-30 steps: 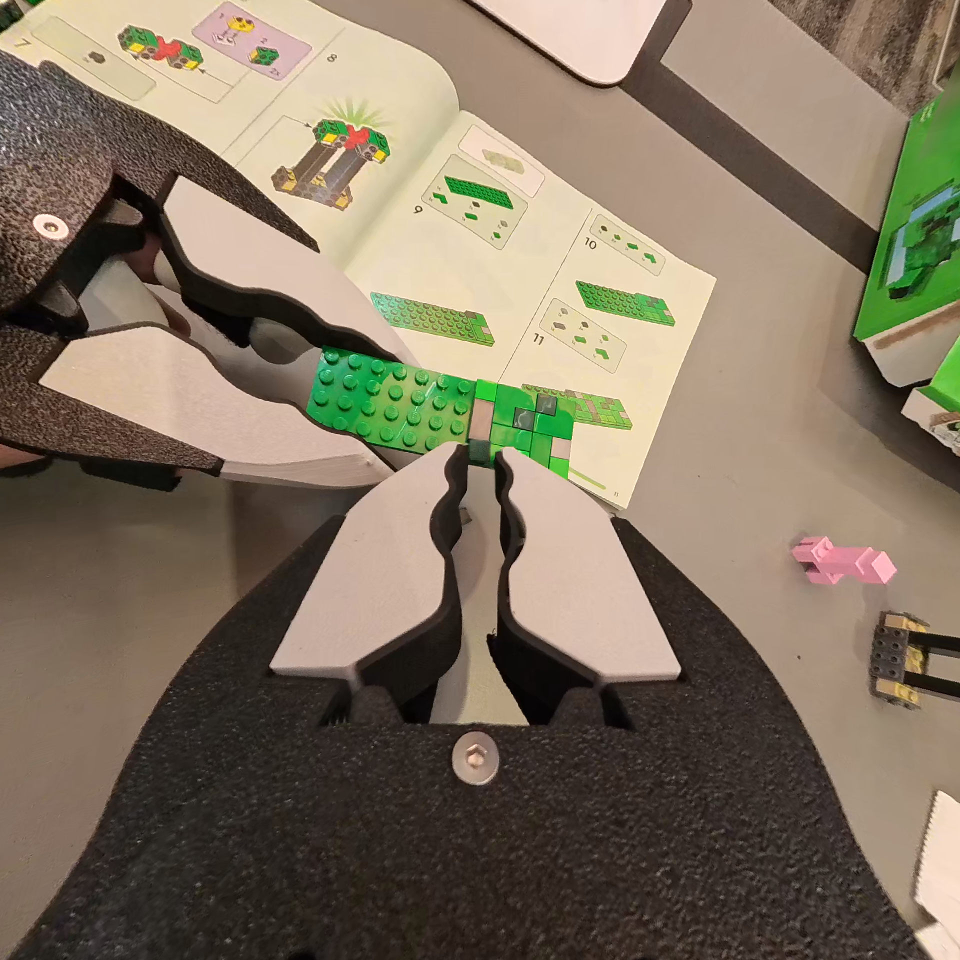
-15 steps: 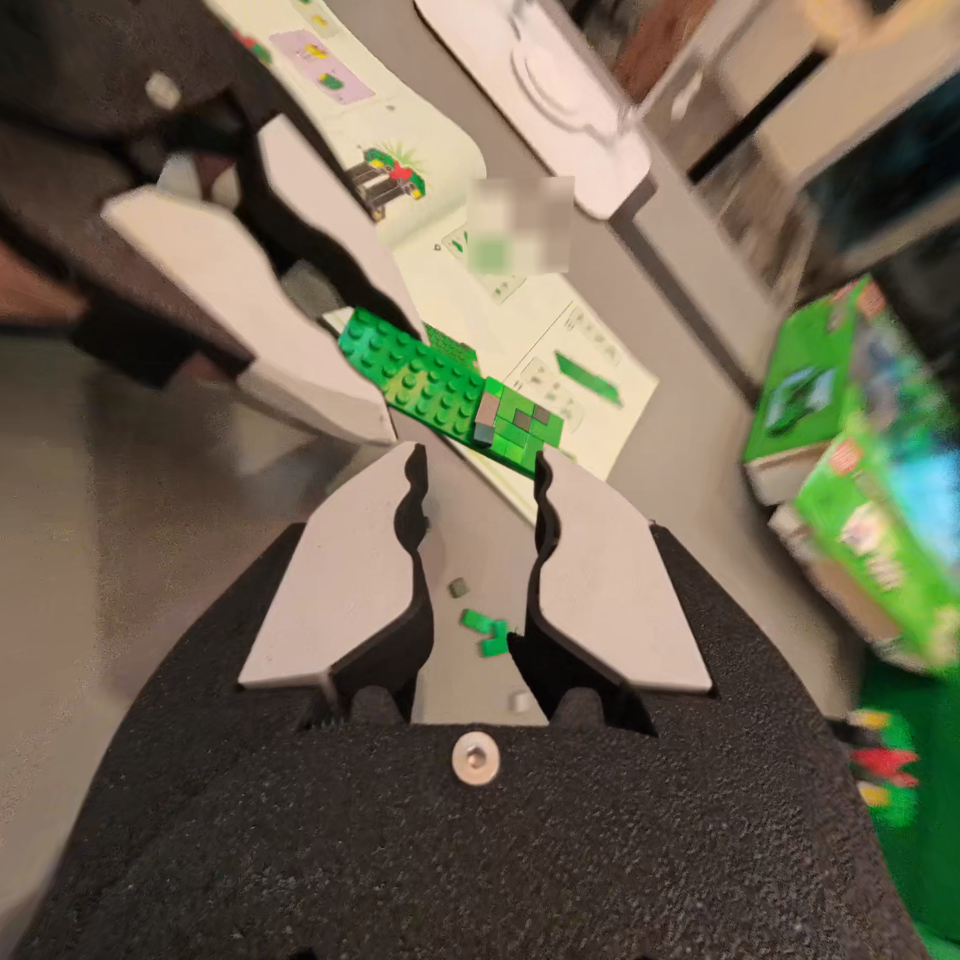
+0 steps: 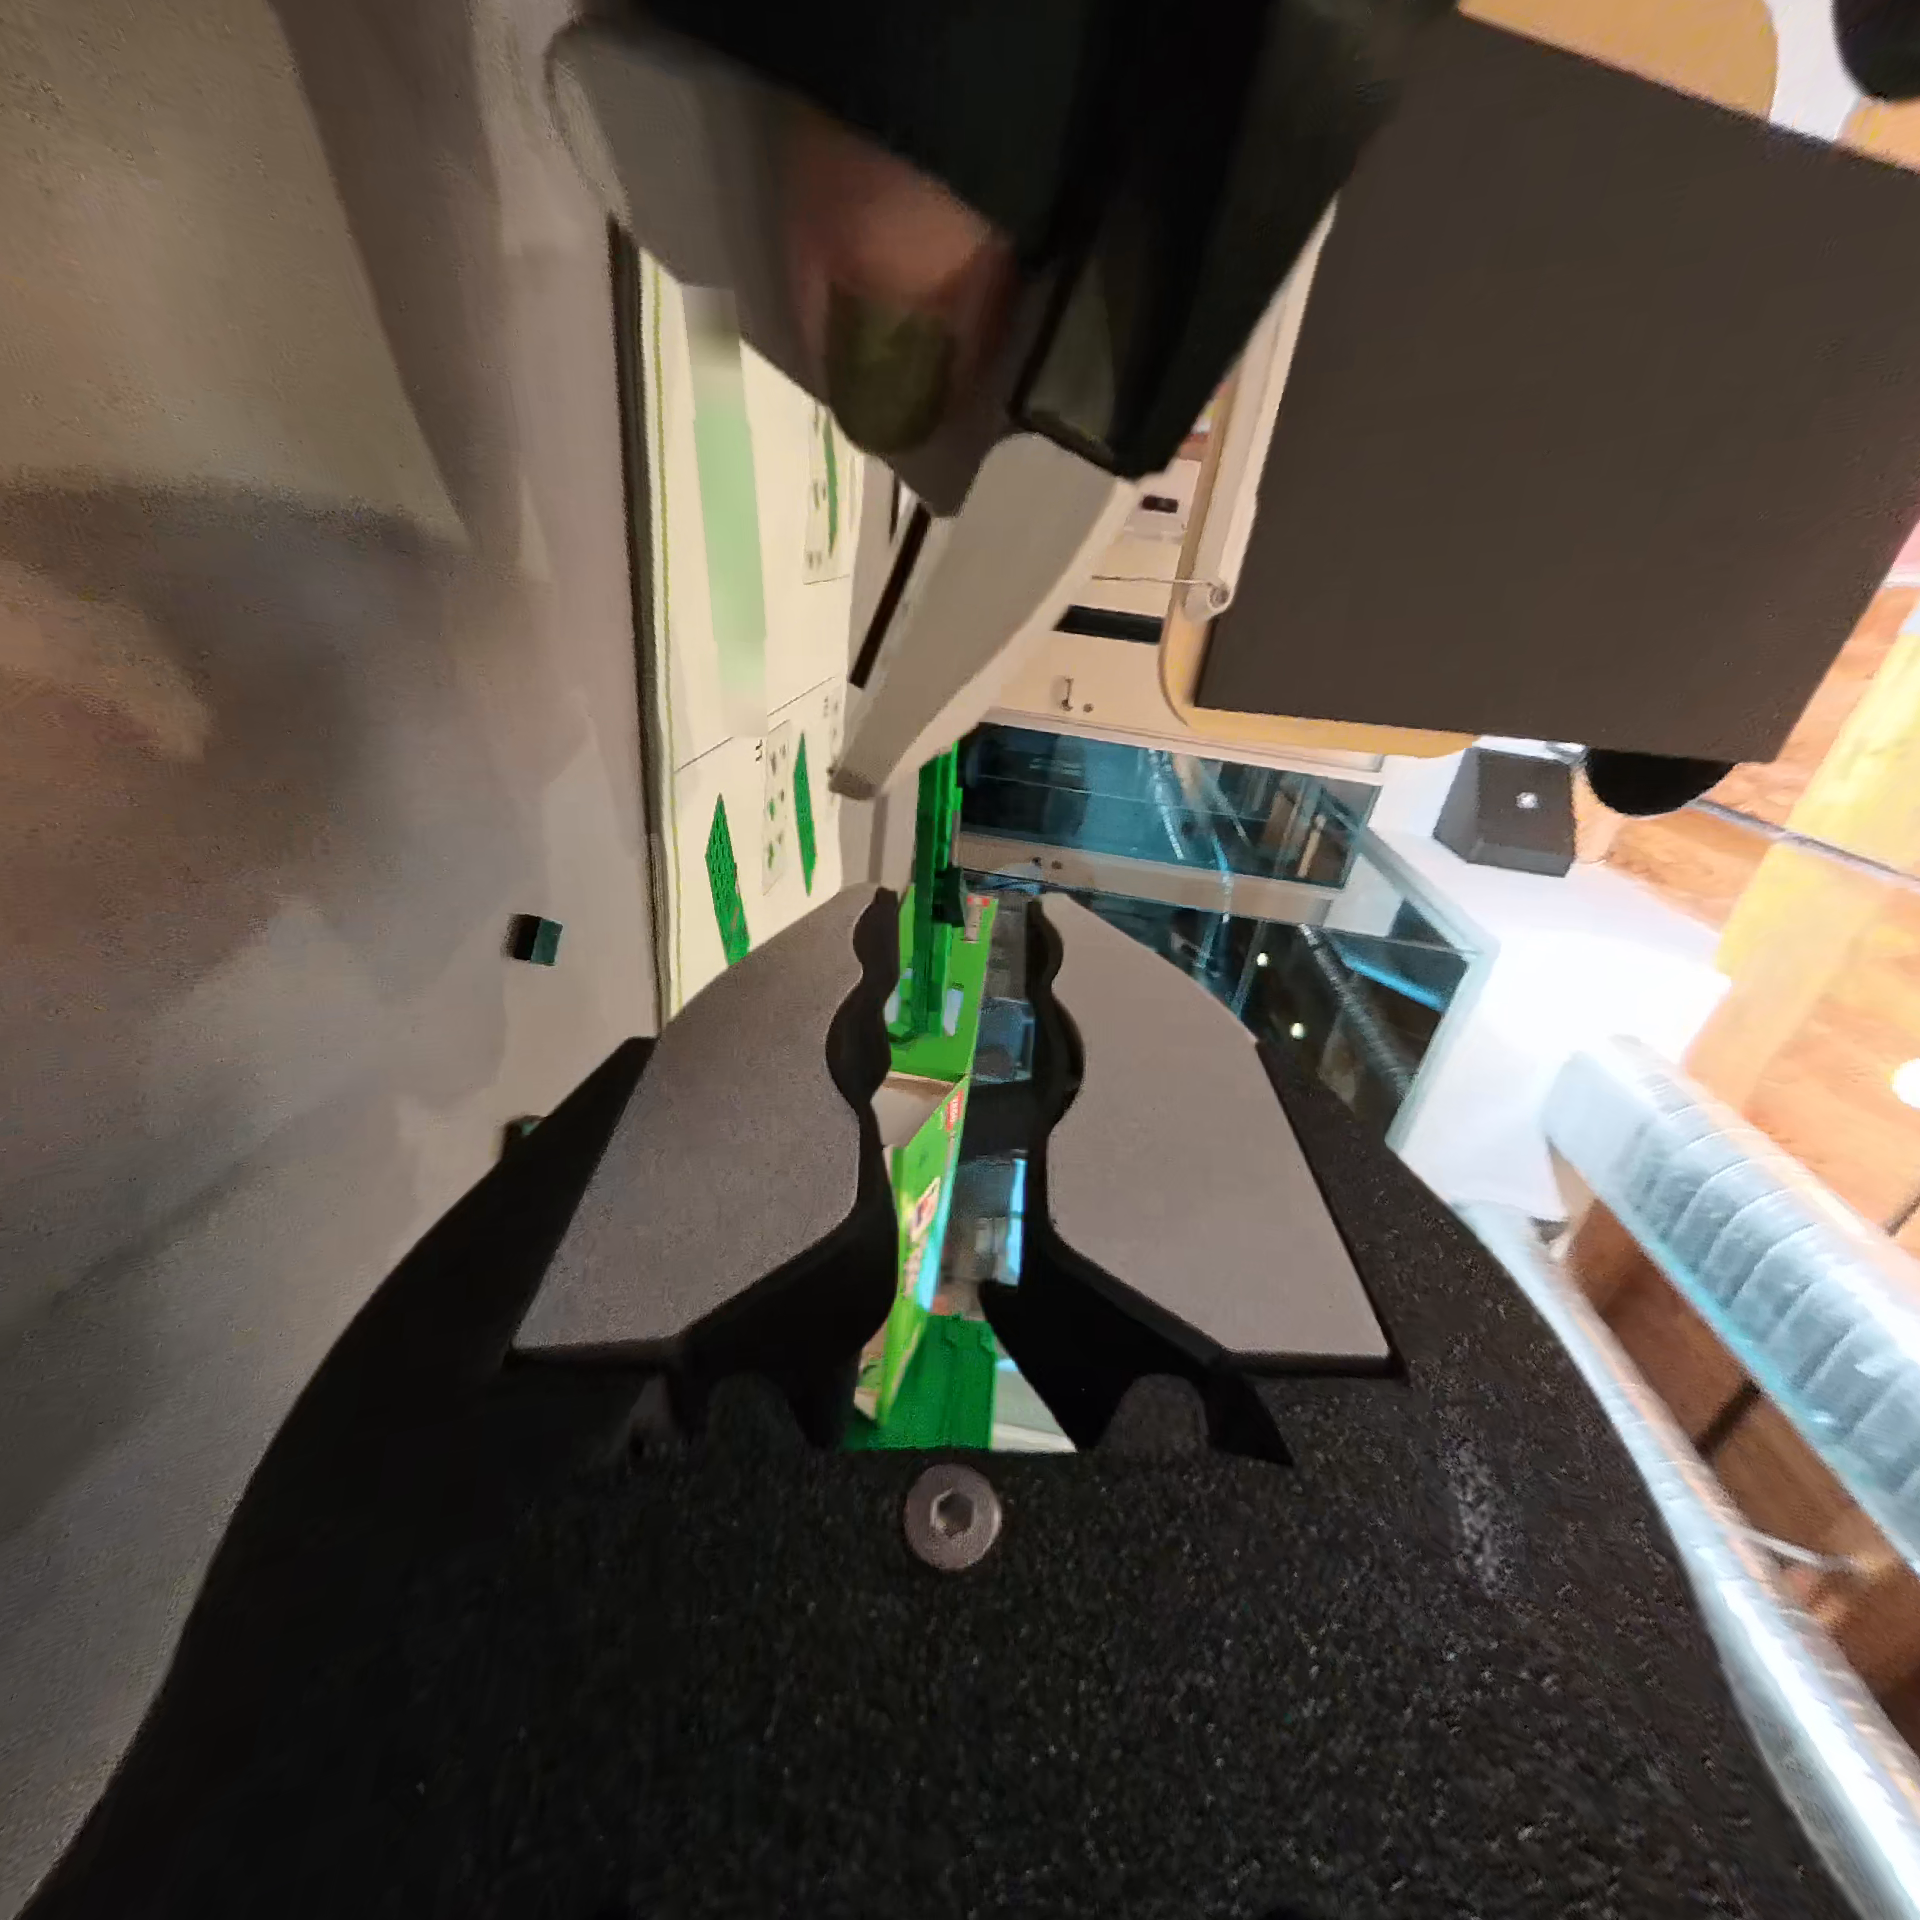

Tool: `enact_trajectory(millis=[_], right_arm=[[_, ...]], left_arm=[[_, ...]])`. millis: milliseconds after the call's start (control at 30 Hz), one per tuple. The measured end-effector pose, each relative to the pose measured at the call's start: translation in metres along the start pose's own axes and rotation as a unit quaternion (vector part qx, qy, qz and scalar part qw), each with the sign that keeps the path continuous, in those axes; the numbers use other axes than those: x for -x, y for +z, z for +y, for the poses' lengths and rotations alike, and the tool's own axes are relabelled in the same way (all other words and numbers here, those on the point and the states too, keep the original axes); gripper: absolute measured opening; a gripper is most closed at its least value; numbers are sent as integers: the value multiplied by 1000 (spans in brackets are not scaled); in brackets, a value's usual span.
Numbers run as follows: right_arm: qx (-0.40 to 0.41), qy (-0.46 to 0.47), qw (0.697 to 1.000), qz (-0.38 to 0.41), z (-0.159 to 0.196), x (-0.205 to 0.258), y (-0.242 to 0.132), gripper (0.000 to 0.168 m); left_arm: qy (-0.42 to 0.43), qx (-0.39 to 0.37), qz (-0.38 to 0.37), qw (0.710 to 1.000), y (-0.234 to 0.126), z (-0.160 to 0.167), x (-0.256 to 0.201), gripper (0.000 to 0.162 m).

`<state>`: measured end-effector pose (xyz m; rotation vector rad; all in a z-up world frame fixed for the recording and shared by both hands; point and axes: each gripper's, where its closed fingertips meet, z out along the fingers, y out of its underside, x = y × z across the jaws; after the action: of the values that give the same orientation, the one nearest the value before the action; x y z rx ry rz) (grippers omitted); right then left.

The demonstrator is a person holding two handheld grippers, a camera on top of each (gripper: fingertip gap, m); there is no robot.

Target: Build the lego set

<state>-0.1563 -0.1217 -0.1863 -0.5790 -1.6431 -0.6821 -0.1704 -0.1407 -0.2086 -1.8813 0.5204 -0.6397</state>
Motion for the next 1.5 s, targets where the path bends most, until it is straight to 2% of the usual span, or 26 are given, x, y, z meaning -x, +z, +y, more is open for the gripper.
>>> enact_trajectory(millis=[167,300,1000,1300,1500], right_arm=[[0,-20,1000,12,-1,1,1,9],[3,-32,999,14,-1,3,0,7],[-4,-29,999,-22,1,8,-4,7],[-6,-76,997,-11,1,8,-4,8],[-35,-81,994,-56,1,12,-9,7]], left_arm=[[-3,-5,6,1000,0,-1,-2,36],[-3,-4,8,1000,0,-1,-2,36],[4,6,11,1000,2,2,-6,36],[12,8,12,1000,2,2,-7,36],[37,18,20,999,3,4,-10,36]])
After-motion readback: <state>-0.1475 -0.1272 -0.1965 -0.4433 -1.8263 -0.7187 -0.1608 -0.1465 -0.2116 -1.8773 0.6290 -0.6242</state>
